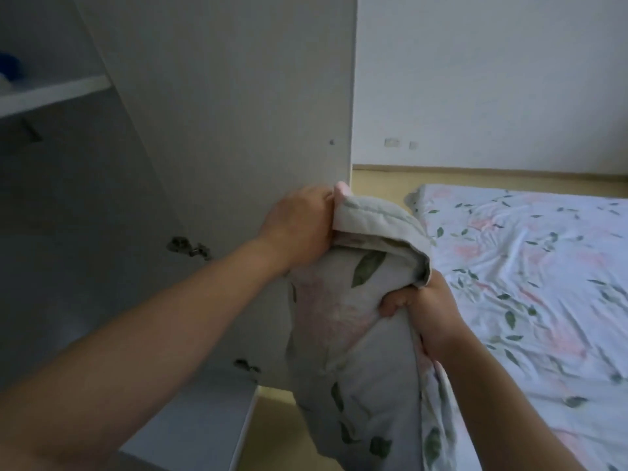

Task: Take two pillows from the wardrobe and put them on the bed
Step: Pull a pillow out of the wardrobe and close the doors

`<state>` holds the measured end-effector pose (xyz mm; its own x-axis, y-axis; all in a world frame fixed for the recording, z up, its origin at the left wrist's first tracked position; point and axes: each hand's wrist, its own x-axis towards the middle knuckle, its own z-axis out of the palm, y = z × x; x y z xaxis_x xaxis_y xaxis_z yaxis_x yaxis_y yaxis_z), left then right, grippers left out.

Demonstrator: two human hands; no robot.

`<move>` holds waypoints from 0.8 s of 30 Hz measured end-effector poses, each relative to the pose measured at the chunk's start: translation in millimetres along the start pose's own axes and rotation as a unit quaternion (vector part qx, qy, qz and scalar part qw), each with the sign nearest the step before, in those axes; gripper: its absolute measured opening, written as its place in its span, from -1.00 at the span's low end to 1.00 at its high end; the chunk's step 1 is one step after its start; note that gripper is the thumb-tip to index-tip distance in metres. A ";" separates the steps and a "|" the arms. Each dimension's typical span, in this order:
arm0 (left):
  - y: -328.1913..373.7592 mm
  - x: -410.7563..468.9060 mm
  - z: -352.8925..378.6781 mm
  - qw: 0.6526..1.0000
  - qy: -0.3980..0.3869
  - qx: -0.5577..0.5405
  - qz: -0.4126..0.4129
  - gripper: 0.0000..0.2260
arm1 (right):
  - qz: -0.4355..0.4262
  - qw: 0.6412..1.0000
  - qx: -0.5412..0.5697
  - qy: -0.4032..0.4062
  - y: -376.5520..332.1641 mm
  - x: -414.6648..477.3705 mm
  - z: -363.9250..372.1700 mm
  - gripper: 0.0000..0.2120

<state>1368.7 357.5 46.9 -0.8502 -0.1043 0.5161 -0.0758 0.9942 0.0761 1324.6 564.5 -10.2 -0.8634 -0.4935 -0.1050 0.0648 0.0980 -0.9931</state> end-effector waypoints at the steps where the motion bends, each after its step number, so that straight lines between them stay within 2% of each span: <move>1: 5.0 9.6 10.8 1.000 -0.024 -0.002 0.013 -0.73 | -0.001 1.000 0.000 0.016 0.5 -4.3 -8.5 -0.66; 5: 17.6 43.2 51.8 0.984 -0.086 0.080 0.131 -0.70 | -0.012 0.998 0.008 0.055 5.5 -17.7 -34.6 -0.59; 7: 20.7 58.1 57.3 0.970 -0.101 0.157 0.159 -0.62 | -0.012 0.997 0.012 0.079 8.3 -23.5 -45.1 -0.63; 9: 24.4 65.2 57.6 0.929 -0.165 0.299 0.145 -0.62 | -0.006 0.994 0.015 0.104 9.8 -30.1 -53.9 -0.70; 11: 27.7 65.6 57.5 0.867 -0.230 0.424 0.125 -0.60 | -0.003 0.992 0.016 0.127 9.5 -36.0 -60.8 -0.73; 12: 31.1 64.4 57.1 0.843 -0.250 0.462 0.120 -0.60 | -0.005 0.990 0.019 0.138 9.7 -38.0 -63.5 -0.75; 13: 36.0 64.1 56.5 0.836 -0.252 0.473 0.122 -0.62 | -0.009 0.989 0.023 0.149 10.8 -39.1 -66.2 -0.75; 19: 63.4 51.6 35.0 0.895 -0.215 0.378 0.100 -0.80 | -0.029 0.982 0.016 0.186 18.8 -38.9 -70.5 -0.65; 21: 65.9 34.7 26.1 0.892 -0.250 0.367 0.085 -0.86 | -0.029 0.982 0.012 0.185 19.4 -36.1 -67.5 -0.61; 24: 66.8 9.6 14.6 0.871 -0.324 0.364 0.057 -0.77 | -0.032 0.985 0.002 0.169 16.8 -28.8 -59.2 -0.62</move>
<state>1347.9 423.3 44.5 -0.9715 -0.2020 -0.1239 -0.0811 0.7747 -0.6271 1320.9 631.5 -20.8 -0.9832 -0.1816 -0.0190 0.0061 0.0715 -0.9974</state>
